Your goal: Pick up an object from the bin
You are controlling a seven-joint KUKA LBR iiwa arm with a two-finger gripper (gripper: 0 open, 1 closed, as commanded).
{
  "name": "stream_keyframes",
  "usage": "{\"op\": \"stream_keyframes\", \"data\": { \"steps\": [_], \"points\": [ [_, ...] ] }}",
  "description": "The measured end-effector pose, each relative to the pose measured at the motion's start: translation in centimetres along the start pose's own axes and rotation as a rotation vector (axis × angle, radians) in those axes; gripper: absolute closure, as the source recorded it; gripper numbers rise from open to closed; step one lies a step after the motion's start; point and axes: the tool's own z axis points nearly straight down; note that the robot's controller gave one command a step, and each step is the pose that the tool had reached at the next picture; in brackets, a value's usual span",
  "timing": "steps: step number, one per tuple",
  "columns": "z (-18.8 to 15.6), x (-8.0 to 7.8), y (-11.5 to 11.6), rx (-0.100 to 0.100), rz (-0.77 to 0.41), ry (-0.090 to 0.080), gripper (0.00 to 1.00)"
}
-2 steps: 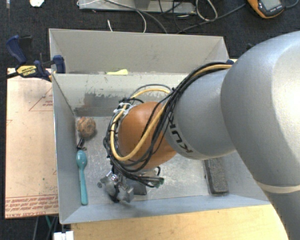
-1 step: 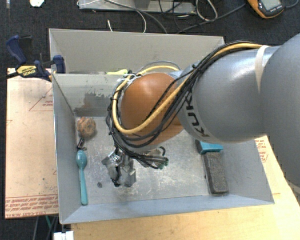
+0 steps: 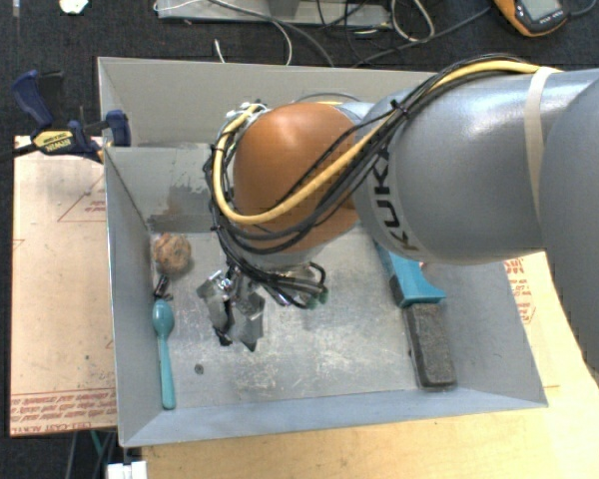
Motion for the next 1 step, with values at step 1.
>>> {"op": "stream_keyframes", "data": {
  "steps": [1],
  "points": [
    [-6.55,0.92,0.29,0.000,-0.011,0.003,1.00]
  ]
}}
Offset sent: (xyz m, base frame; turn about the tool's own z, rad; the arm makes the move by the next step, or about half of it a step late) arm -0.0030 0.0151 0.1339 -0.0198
